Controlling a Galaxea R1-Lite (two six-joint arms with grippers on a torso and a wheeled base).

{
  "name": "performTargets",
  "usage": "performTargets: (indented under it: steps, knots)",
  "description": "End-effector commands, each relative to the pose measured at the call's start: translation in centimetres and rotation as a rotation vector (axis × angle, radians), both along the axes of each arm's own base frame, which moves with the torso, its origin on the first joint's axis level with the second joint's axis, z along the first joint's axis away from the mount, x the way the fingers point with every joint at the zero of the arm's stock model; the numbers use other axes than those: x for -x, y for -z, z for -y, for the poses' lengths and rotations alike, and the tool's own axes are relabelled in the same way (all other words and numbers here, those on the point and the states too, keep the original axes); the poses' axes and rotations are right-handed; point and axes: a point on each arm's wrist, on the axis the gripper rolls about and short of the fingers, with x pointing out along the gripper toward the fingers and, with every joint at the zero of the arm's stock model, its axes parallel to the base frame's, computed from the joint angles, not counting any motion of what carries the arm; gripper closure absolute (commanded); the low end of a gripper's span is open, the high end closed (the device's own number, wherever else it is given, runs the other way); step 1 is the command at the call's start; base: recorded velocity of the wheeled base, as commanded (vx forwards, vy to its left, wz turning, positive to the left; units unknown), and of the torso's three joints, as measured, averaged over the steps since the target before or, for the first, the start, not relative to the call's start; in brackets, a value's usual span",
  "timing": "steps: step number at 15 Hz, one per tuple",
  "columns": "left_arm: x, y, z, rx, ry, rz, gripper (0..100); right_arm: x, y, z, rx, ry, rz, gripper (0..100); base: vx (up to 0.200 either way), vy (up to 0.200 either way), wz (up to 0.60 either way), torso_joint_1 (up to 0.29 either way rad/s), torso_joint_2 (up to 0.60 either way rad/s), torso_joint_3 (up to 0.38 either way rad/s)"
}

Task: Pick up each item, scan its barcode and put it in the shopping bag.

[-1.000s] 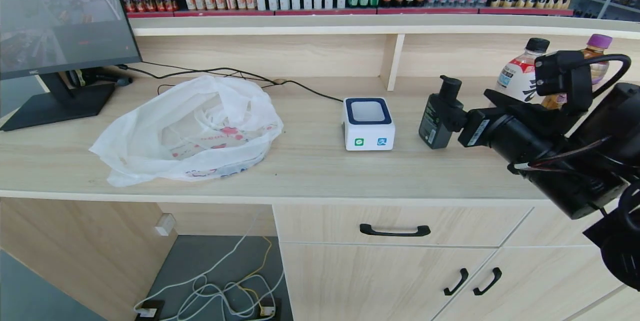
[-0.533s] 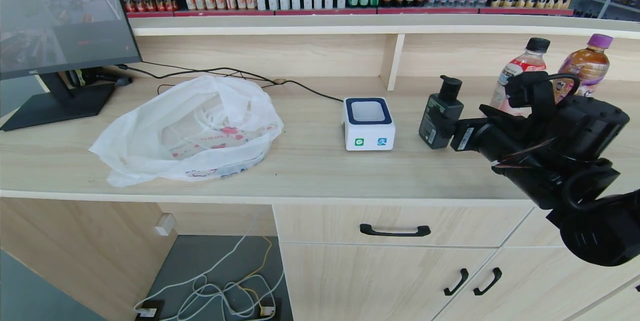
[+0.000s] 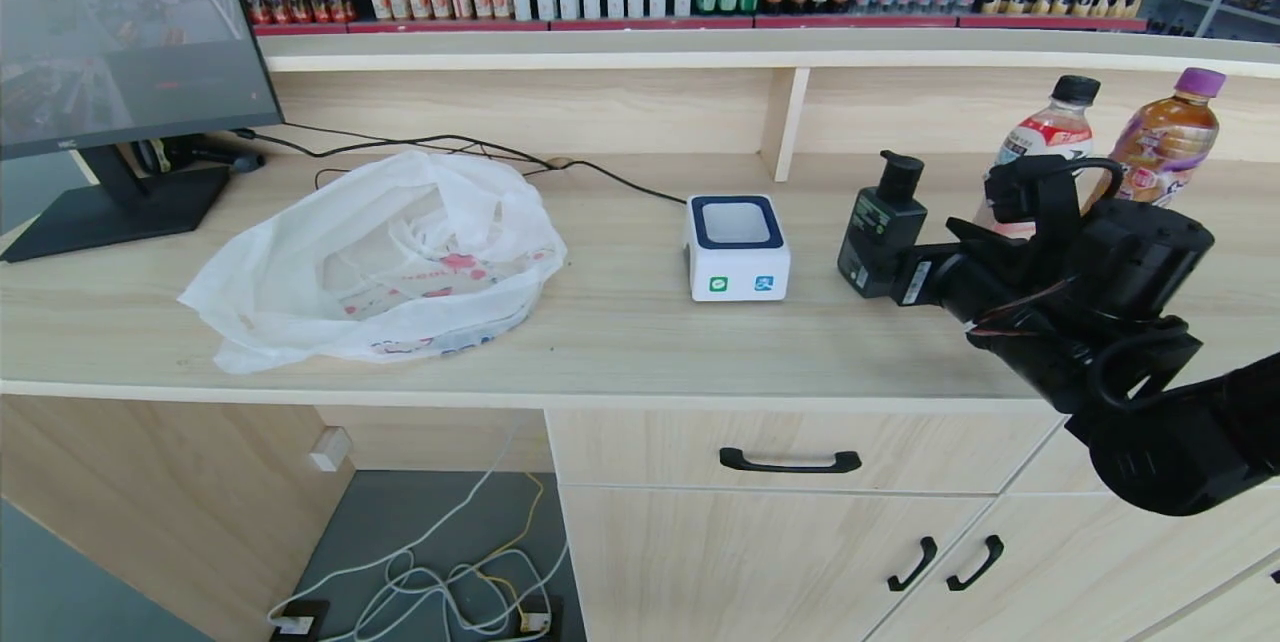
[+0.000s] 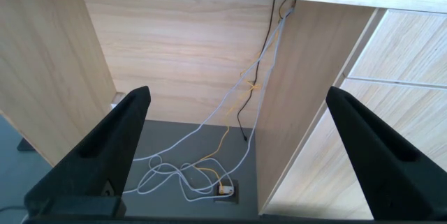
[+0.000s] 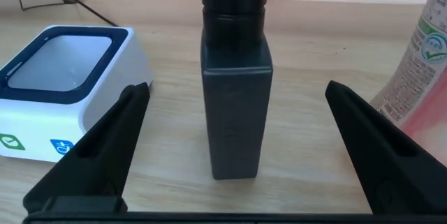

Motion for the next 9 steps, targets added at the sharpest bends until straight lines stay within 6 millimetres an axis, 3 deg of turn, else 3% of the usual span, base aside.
performTargets:
  steps: [1,9]
  knots:
    - [0.0,0.0,0.0,0.000,0.000,0.000,0,-0.6,0.2,-0.1,0.002,-0.004,-0.001,0,0.000,0.000,0.00,0.000,0.00,0.000]
    - [0.0,0.0,0.0,0.000,0.000,0.000,0,-3.5,1.5,0.2,0.003,0.025,-0.007,0,0.000,0.000,0.00,0.000,0.00,0.000]
